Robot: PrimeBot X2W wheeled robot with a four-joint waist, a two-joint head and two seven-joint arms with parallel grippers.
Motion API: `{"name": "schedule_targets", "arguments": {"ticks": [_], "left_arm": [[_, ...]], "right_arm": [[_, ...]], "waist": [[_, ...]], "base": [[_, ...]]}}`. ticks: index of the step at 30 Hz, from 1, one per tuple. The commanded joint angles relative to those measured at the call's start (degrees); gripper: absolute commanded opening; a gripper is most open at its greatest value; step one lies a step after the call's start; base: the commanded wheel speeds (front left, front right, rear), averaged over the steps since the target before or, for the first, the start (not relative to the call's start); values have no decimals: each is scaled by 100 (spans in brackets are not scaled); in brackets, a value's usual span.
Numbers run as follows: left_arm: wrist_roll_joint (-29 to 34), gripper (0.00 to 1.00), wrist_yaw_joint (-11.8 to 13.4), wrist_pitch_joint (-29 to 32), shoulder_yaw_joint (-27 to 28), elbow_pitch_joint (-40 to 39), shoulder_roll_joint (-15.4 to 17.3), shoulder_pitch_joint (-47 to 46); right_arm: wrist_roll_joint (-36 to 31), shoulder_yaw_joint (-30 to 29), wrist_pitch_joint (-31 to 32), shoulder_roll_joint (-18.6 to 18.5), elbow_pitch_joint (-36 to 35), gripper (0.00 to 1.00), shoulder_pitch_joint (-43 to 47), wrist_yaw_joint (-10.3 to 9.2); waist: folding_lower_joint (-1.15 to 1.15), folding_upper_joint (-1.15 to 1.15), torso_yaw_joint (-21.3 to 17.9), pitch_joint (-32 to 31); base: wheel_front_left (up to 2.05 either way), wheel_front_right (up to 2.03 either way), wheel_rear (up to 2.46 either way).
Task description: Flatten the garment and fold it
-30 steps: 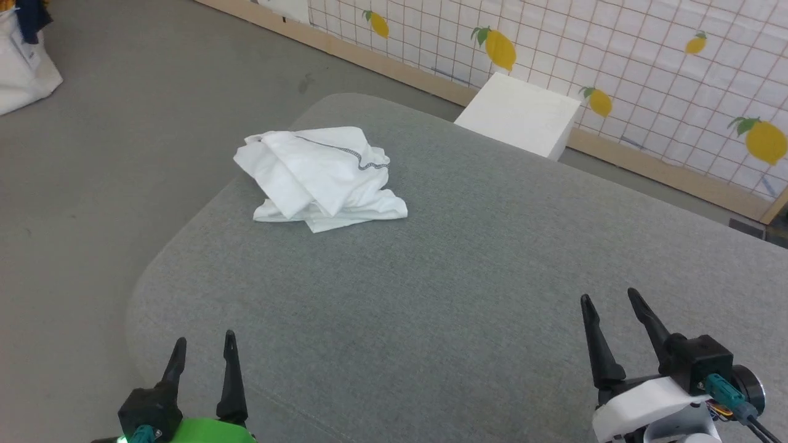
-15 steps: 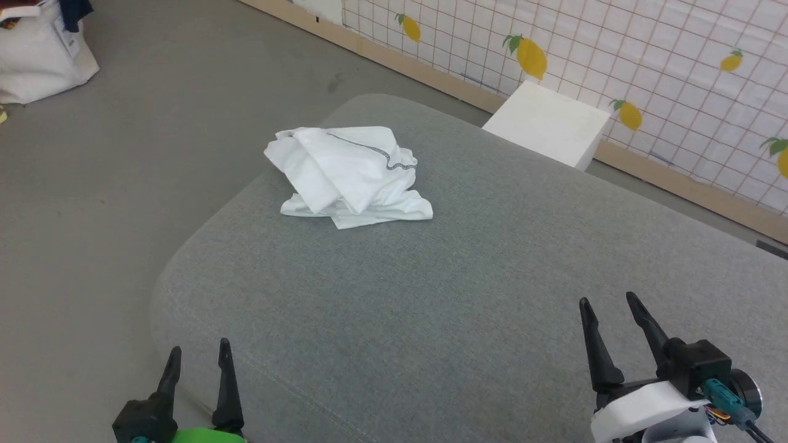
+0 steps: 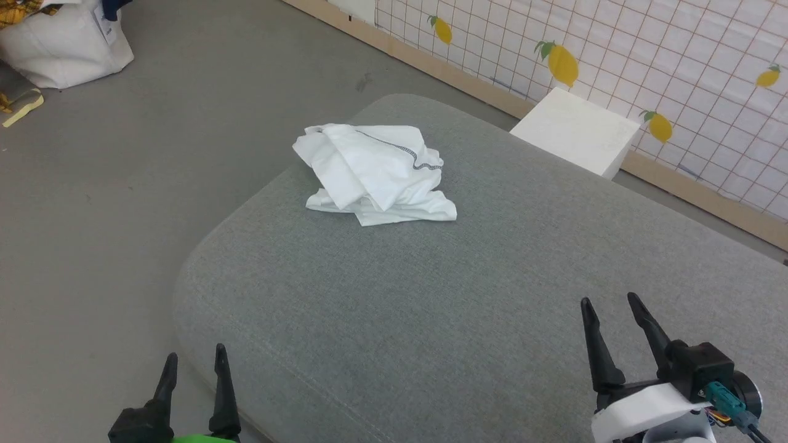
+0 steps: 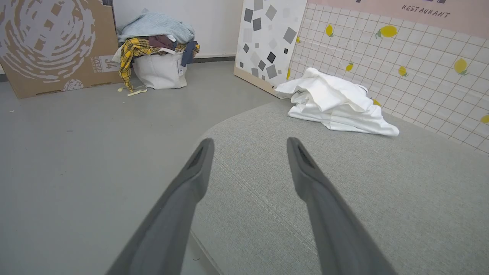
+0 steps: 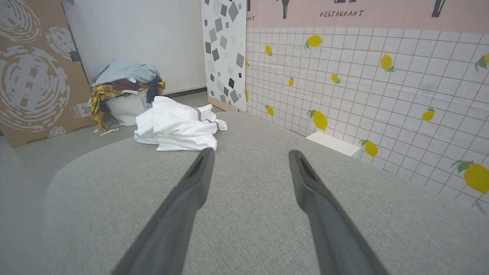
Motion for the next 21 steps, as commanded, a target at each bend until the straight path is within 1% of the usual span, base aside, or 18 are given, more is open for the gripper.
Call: {"name": "schedule_targets", "arguments": {"ticks": [1, 8, 12, 14, 17, 21], "left_arm": [[-54, 100, -9, -45, -3, 8, -32, 69], [-18, 100, -23, -45, -31, 26, -32, 93], [108, 100, -217, -45, -197, -105, -32, -82], [111, 100, -360, -45, -242, -179, 5, -356], [122, 100, -538, 32, -367, -303, 210, -938], [145, 100, -633, 686, -422, -595, 590, -1906]], "right_arm": [[19, -2, -35, 1, 15, 100, -49, -10], [16, 14, -35, 1, 4, 100, -49, -10], [9, 27, -35, 1, -19, 100, -59, -10], [-31, 8, -35, 1, -61, 100, -77, -10], [-149, 3, -35, 1, -145, 100, -148, -10], [-388, 5, -35, 1, -294, 100, -323, -10]], "waist": [[0, 0, -8, 2], [0, 0, -30, -6], [0, 0, -52, 28], [0, 0, -56, 96], [0, 0, -93, 277], [0, 0, -193, 650]], "base": [[0, 0, 0], [0, 0, 0], [0, 0, 0], [0, 0, 0], [0, 0, 0], [0, 0, 0]]}}
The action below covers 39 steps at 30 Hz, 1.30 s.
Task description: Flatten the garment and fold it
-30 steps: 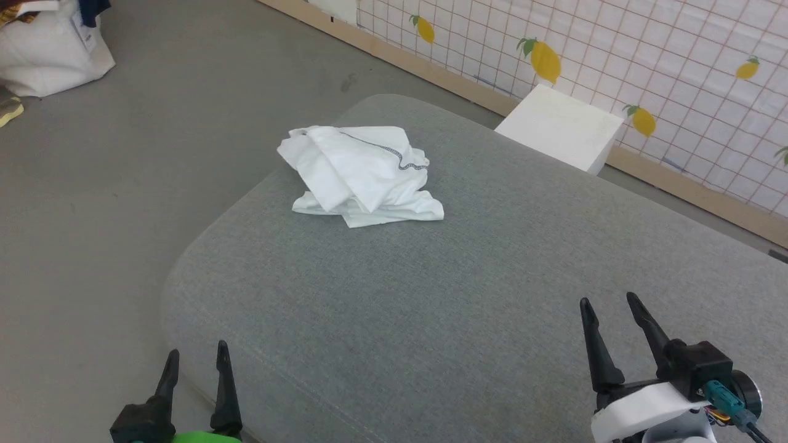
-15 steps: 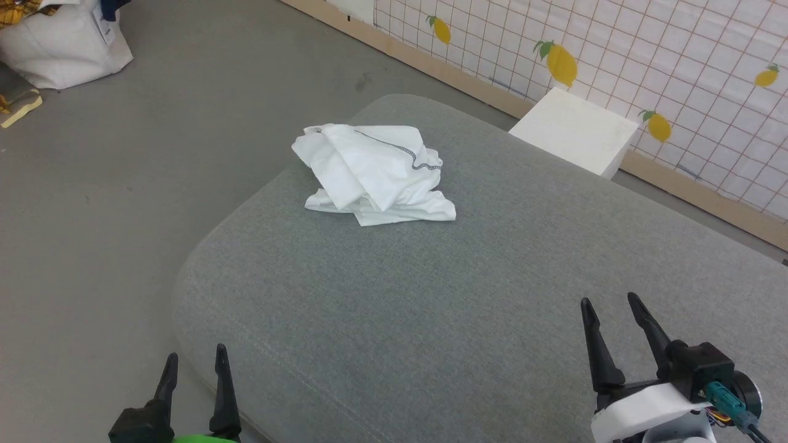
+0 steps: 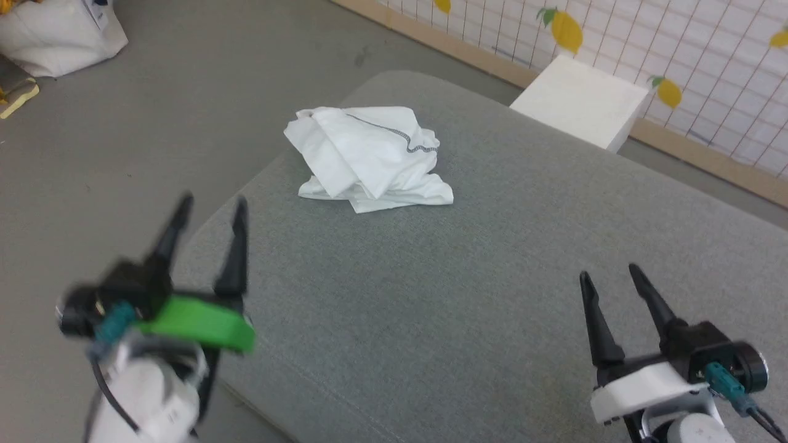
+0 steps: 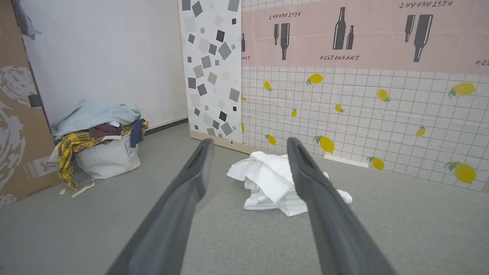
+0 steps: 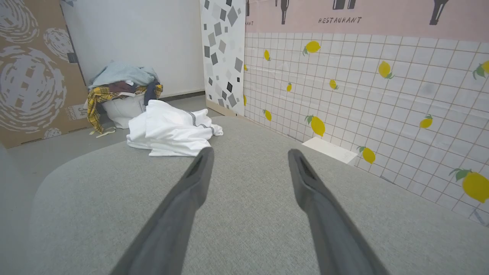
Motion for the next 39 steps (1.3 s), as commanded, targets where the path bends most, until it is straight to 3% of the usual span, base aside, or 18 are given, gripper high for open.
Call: {"name": "schedule_targets", "arguments": {"ticks": [1, 9, 18, 26, 33, 39], "left_arm": [[31, 100, 8, 197, 69, -59, 122, -384], [-291, 100, -1, 1257, 406, 113, 609, -2271], [-581, 100, -160, 2089, 82, 1508, 1338, -3795], [-1091, 100, -190, 2335, -844, 2506, 1942, -4166], [-1735, 100, -191, 2512, -1477, 3159, 2106, -4238], [-1859, 100, -191, 2642, -1775, 3727, 2381, -4234]], "right_arm": [[-115, 14, -22, 0, -81, 100, -160, -10], [-652, 418, 507, 0, -781, 100, -671, -10], [-887, 760, 1159, -181, -1729, 100, -954, -10], [-866, 1075, 1467, -364, -2317, 100, -1346, -10], [-849, 1117, 1628, -457, -2606, 100, -1488, -10], [-833, 1071, 1660, -480, -2688, 100, -1540, -10]], "waist": [[0, 0, -127, 372], [0, 0, -584, 1409], [0, 0, -1003, 2452], [0, 0, -1439, 3084], [0, 0, -1657, 3405], [0, 0, -1901, 3571]], "base": [[0, 0, 0], [0, 0, 0], [0, 0, 0], [0, 0, 0], [0, 0, 0], [0, 0, 0]]}}
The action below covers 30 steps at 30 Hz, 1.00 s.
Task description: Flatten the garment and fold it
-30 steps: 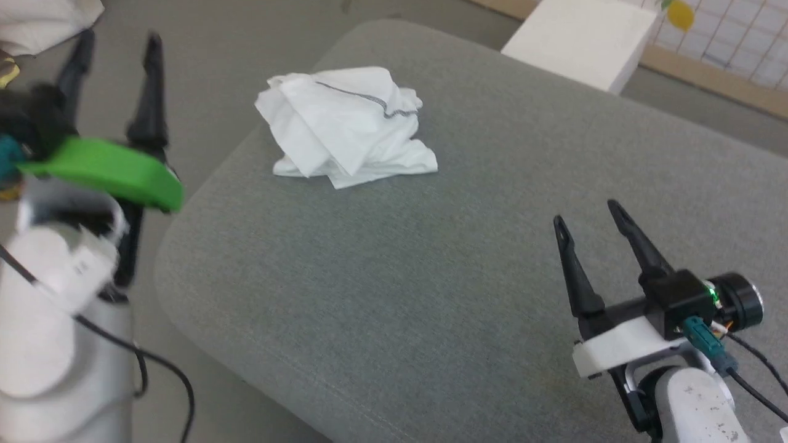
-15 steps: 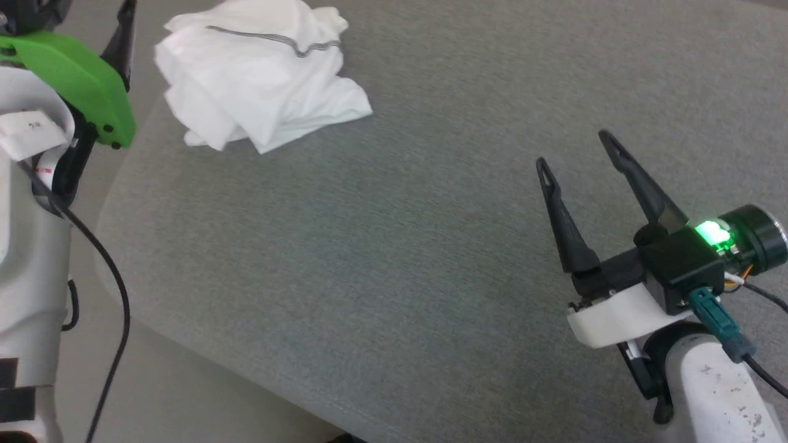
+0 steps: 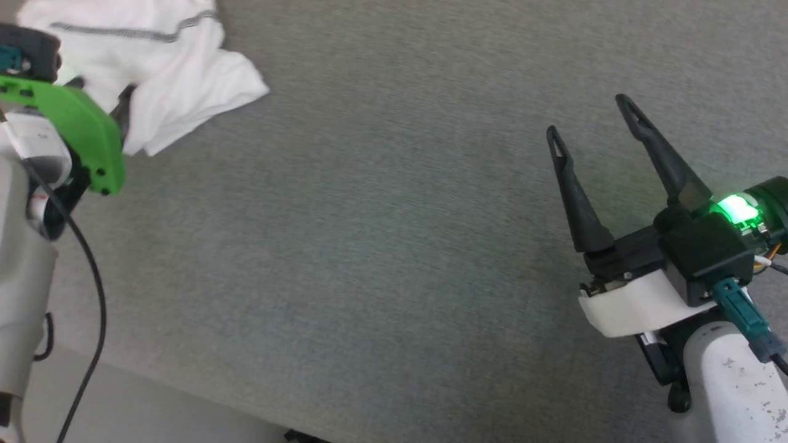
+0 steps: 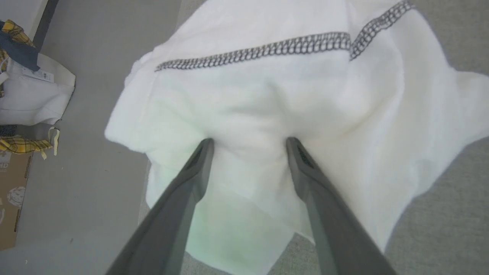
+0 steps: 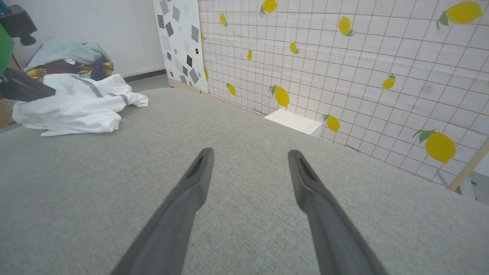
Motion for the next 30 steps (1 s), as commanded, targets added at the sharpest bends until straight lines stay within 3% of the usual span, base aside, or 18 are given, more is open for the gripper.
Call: {"name": "schedule_targets", "arguments": {"ticks": [1, 3, 4, 5, 12, 20, 30], "left_arm": [[-26, 100, -16, 34, -64, 118, 71, -84], [-57, 100, -16, 47, -134, 289, 75, -84], [-70, 10, -16, 38, -177, 372, 74, -92], [-102, 0, -16, -31, -242, 490, 71, -118], [-40, 0, -12, -383, -282, 749, 325, -412], [-189, 0, 38, -585, 17, 745, 703, -791], [-512, 0, 100, -93, 249, -8, 931, -1162]], "right_arm": [[23, -13, 10, -15, -65, 100, -102, -10], [26, -37, 4, -24, -78, 100, -97, -10], [27, -44, -1, -26, -78, 100, -93, -10], [35, -58, -16, -18, -60, 100, -91, -10], [107, -95, -243, 119, 169, 100, -96, -10], [285, -239, -681, 369, 676, 100, 83, -10], [711, -746, -1150, 461, 1174, 100, 663, -10]], "waist": [[-1, 0, -275, 247], [-1, 0, -313, 274], [-1, 0, -327, 279], [-1, 0, -349, 262], [-1, 0, -368, -147], [-1, 0, -450, -1071], [-1, 0, -744, -2325]], "base": [[0, 0, 0], [0, 0, 0], [0, 0, 0], [0, 0, 0], [0, 0, 0], [0, 0, 0], [0, 0, 0]]}}
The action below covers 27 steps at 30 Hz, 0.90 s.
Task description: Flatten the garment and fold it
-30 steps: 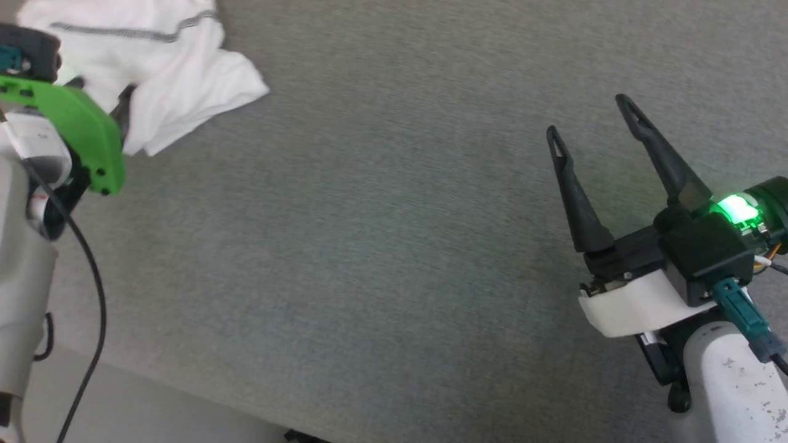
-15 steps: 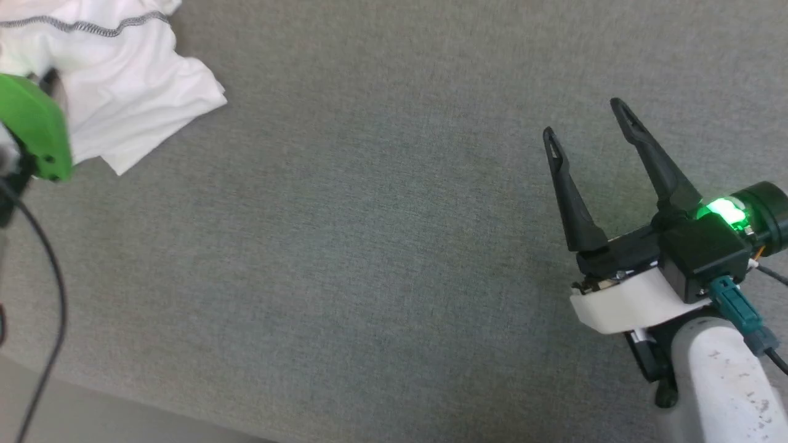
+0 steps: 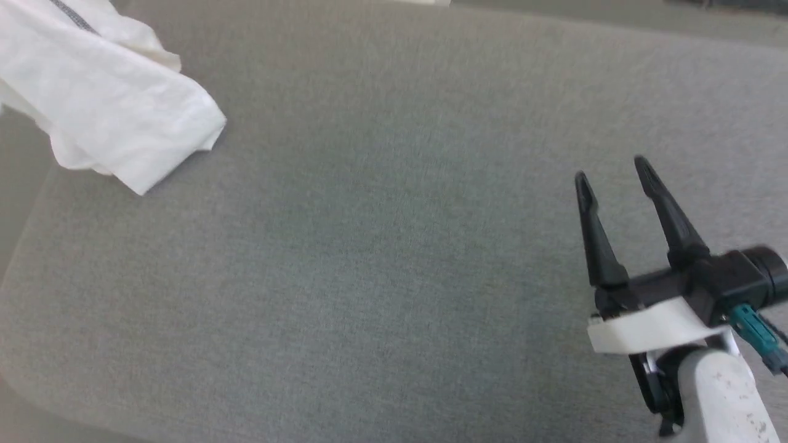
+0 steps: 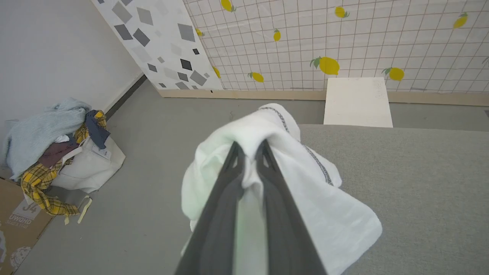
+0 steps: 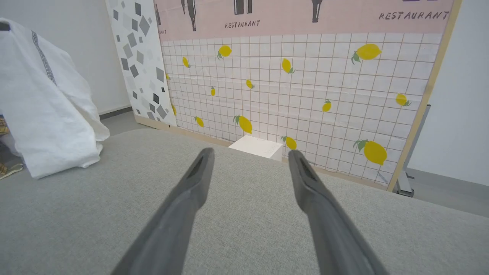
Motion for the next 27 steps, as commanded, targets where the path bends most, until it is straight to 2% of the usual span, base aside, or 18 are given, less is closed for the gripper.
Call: {"name": "schedule_targets", "arguments": {"ticks": [1, 5, 11, 19, 27], "left_arm": [[-88, 0, 56, 97, 34, -182, 77, -172], [-237, 0, 212, 408, 120, -699, 35, -358], [-500, 0, 565, 770, 221, -1477, -316, -709], [-856, 0, 920, 1046, 98, -2152, -1149, -1043], [-1335, 0, 1229, 1286, -201, -2796, -2188, -933]], "right_arm": [[110, -69, -70, 5, 58, 100, 143, -9], [281, -292, -148, 7, 144, 100, 419, -9], [429, -626, -214, 7, 219, 100, 691, -9], [550, -897, -280, 8, 324, 100, 804, -9], [596, -1185, -308, 8, 292, 100, 768, -9]], "waist": [[0, 0, -266, -821], [0, 0, -410, -1168], [0, 0, -578, -1480], [0, 0, -827, -1720], [0, 0, -1185, -1714]], "base": [[0, 0, 0], [0, 0, 0], [0, 0, 0], [0, 0, 0], [0, 0, 0]]}}
